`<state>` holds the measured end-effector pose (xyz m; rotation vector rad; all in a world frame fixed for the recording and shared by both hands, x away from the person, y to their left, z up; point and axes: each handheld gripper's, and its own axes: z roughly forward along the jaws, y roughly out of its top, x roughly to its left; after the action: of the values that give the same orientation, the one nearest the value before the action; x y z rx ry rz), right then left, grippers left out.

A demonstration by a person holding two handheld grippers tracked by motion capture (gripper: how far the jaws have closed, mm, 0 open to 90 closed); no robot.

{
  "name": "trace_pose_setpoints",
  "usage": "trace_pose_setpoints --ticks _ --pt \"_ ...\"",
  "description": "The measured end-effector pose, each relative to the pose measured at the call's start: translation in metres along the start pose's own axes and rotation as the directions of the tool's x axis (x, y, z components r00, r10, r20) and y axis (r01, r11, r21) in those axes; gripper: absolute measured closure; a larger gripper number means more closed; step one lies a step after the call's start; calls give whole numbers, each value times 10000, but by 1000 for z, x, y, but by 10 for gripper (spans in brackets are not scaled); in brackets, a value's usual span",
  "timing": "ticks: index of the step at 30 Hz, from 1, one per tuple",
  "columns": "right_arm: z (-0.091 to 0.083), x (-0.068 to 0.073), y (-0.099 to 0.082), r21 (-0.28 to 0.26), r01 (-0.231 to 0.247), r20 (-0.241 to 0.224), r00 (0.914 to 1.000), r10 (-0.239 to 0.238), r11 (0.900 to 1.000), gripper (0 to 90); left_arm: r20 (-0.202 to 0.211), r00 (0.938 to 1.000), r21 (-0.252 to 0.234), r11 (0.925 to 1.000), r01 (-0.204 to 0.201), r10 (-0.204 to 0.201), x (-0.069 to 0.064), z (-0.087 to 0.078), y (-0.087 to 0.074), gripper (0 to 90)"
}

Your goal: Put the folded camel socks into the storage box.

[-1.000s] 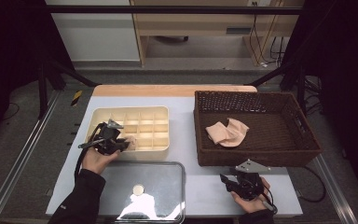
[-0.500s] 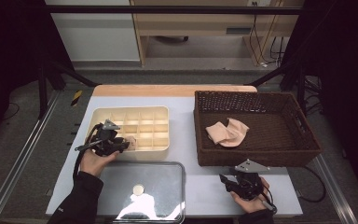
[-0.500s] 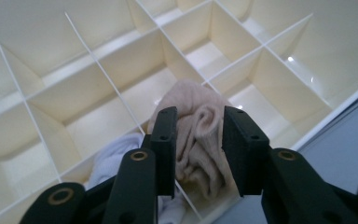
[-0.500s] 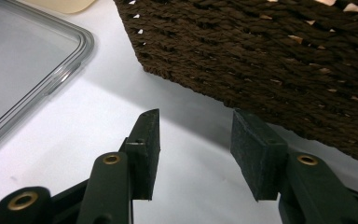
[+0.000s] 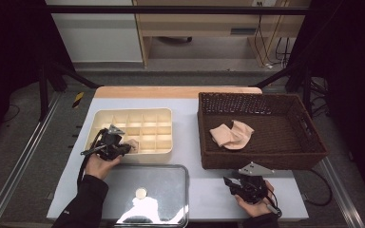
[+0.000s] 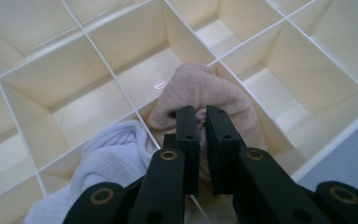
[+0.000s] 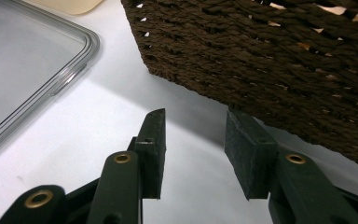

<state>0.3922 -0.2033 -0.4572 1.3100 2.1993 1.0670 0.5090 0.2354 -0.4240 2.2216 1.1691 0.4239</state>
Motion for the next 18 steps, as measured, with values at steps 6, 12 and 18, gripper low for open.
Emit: trace_pose_setpoints --ticks 6,12,18 --pt "0 1 2 -97 13 -62 10000 -14 10000 578 -253 9995 -817 9965 170 -191 -1 -13 0 710" --pt "-4 2 4 -449 -105 -165 9998 98 9989 543 -471 9988 -2617 9652 -16 -111 -5 -47 -8 635" --pt "-7 4 5 -570 -209 -292 9994 193 9982 495 -548 9985 -3306 9437 -145 -38 -11 -63 -29 574"
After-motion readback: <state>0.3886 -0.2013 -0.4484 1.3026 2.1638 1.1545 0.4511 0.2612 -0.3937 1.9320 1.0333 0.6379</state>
